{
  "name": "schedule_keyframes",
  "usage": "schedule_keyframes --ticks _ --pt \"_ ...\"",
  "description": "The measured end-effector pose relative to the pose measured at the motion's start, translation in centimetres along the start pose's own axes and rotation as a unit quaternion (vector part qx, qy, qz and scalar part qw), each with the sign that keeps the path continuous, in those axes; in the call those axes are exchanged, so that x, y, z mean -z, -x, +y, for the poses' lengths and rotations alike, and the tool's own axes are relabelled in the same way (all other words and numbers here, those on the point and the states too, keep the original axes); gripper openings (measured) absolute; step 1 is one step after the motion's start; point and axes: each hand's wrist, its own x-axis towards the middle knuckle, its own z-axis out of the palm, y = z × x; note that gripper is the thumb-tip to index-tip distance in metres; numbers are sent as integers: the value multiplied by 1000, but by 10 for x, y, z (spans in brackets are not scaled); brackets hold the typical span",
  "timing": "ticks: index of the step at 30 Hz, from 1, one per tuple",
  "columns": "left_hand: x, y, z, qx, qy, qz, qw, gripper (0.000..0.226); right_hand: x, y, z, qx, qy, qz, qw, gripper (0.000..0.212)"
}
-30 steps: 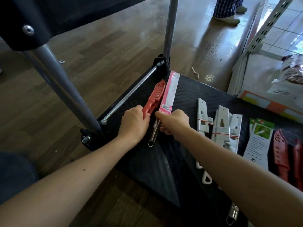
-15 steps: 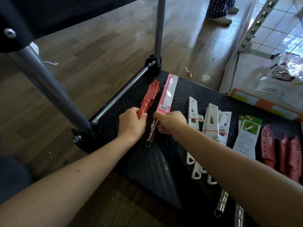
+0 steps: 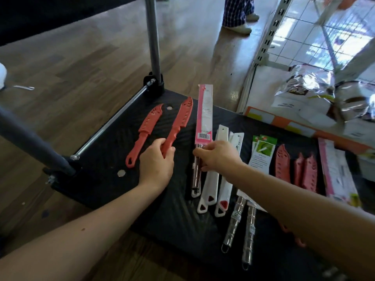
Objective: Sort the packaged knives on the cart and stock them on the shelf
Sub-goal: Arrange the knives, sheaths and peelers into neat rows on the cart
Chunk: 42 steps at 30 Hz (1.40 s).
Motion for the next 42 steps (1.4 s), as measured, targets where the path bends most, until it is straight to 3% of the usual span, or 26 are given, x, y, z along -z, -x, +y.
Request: schedule_keyframes --ticks 11,19,27,31,42 --pt "-61 56 58 -61 46 -69 995 34 79 55 65 56 81 78 992 34" --pt "-111 98 84 -75 64 -137 986 36 123 82 121 10 41 94 995 26" --pt "-149 112 96 -88 51 -150 983 29 149 98 175 -7 -27 112 993 25" --pt "-163 117 95 -81 44 -148 985 39 159 102 192 -14 -41 121 992 20" --pt "-183 133 106 -171 -2 -158 972 43 182 103 214 -22 -58 163 985 20"
